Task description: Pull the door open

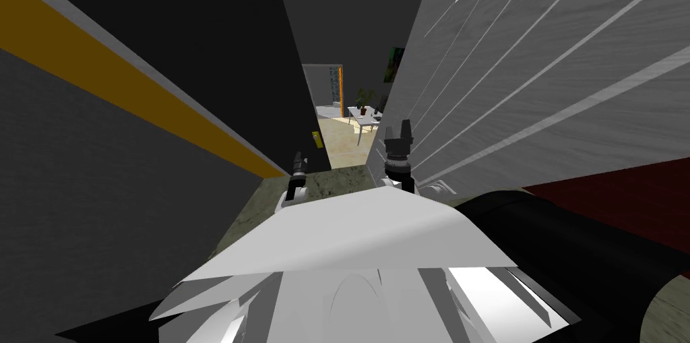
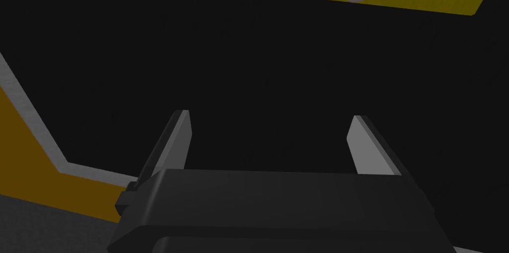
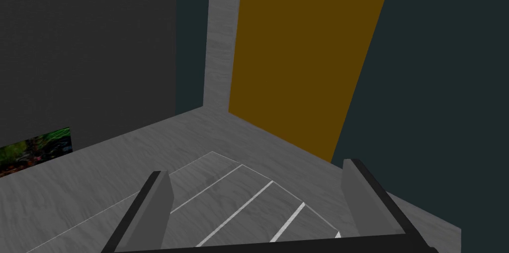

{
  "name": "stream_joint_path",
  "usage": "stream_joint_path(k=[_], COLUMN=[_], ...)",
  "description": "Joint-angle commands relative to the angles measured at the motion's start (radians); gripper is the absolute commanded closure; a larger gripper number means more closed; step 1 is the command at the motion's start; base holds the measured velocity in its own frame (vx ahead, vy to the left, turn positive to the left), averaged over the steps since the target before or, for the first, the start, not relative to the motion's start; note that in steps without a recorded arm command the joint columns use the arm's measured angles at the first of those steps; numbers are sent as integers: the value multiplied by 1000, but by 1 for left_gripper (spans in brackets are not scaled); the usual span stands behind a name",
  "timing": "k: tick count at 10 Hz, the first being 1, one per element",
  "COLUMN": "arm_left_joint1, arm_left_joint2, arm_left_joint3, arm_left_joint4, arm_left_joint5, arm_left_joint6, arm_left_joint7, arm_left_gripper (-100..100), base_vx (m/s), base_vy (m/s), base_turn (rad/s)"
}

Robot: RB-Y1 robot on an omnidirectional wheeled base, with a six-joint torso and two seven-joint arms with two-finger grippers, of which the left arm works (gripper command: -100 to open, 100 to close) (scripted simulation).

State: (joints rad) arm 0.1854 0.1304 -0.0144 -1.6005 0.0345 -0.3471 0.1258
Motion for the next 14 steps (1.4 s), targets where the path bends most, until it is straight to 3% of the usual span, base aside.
stream_joint_path(k=[1,13,14], arm_left_joint1=[-23,-135,-134], arm_left_joint2=[5,20,19], arm_left_joint3=[3,12,12], arm_left_joint4=[43,270,263], arm_left_joint5=[0,0,0], arm_left_joint6=[10,54,50], arm_left_joint7=[0,-8,-7], arm_left_gripper=[-100,-100,-100], base_vx=[125,148,85], base_vy=[6,0,9], base_turn=[-44,-32,-5])
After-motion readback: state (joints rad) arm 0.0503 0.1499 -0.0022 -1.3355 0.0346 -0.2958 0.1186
